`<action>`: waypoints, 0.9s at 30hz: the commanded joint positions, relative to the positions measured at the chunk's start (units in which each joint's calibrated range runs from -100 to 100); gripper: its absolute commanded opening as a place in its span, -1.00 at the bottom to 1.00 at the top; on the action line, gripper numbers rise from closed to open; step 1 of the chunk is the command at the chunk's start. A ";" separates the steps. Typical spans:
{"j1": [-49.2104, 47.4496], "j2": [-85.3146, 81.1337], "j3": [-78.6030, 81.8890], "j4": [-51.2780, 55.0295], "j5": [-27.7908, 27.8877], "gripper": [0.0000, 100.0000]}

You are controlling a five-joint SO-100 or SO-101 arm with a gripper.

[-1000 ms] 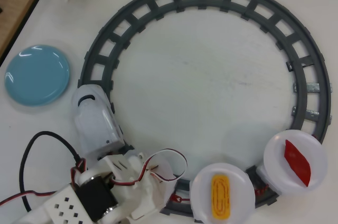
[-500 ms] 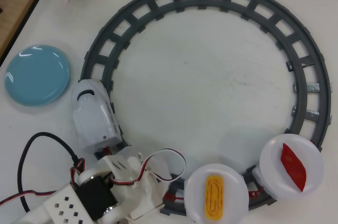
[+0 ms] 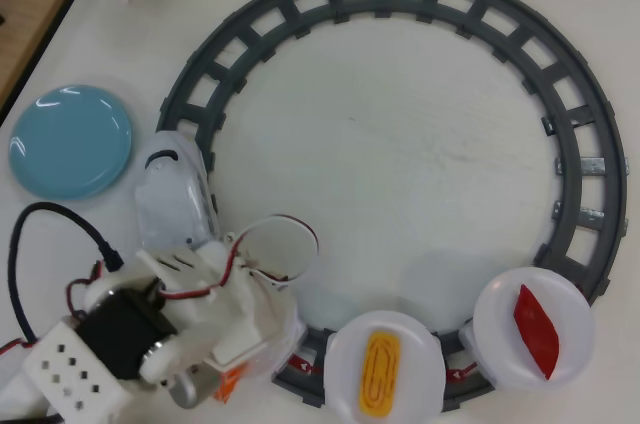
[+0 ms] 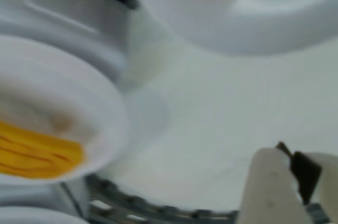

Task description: Pick up the sushi from the Shinkansen and put it on the blue dish

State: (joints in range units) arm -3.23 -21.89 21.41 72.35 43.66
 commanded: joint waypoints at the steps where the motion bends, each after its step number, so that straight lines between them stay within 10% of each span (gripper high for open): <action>1: -3.11 -0.80 -6.62 5.65 -1.51 -0.94; 10: -7.95 -9.92 -5.63 20.51 -3.34 -0.43; 27: -7.33 -14.82 14.21 19.41 -0.83 -0.51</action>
State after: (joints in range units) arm -10.99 -35.89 35.41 92.10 42.42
